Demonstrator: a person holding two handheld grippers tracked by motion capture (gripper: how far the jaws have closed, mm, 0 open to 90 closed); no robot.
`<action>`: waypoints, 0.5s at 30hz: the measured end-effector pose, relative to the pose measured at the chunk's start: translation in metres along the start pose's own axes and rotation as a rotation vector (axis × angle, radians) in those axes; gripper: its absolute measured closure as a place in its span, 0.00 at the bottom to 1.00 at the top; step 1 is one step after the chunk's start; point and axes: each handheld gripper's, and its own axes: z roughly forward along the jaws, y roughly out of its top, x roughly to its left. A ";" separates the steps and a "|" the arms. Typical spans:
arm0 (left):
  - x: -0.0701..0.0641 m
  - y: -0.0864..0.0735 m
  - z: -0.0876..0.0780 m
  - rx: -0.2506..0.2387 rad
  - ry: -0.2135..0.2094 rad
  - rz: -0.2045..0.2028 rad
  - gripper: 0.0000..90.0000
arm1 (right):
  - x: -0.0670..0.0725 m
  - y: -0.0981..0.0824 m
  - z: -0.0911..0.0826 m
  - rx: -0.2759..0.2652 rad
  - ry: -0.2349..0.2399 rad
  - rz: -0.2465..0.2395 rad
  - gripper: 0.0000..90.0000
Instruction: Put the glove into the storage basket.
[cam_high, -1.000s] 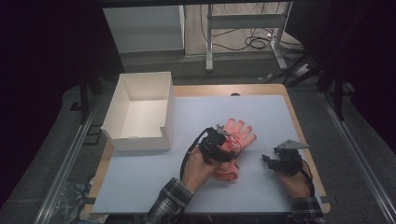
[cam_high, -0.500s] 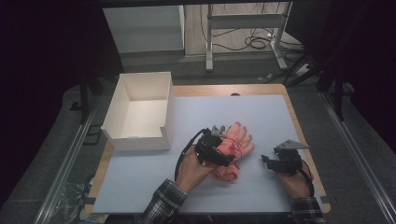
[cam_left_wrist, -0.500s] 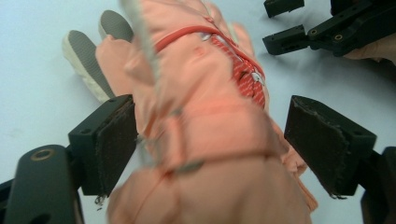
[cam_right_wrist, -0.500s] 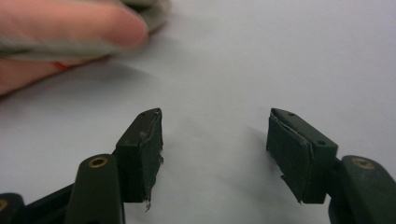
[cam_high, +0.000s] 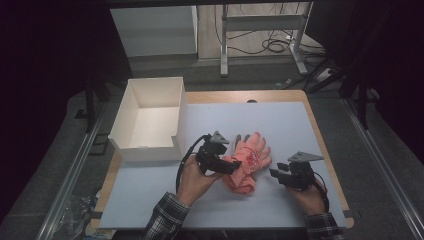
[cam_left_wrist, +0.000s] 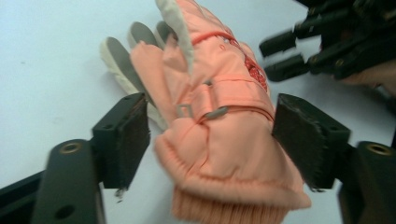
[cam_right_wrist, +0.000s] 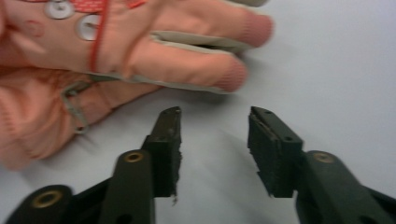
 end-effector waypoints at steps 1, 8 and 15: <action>0.003 -0.001 -0.004 -0.009 0.002 -0.003 0.36 | 0.001 0.000 0.002 0.002 0.013 0.001 0.67; 0.023 -0.009 -0.009 0.001 0.078 -0.024 0.44 | 0.011 0.005 0.016 0.026 0.081 -0.007 0.76; 0.037 -0.021 0.002 0.025 0.038 -0.074 0.44 | 0.013 0.015 0.014 -0.026 0.081 -0.006 0.76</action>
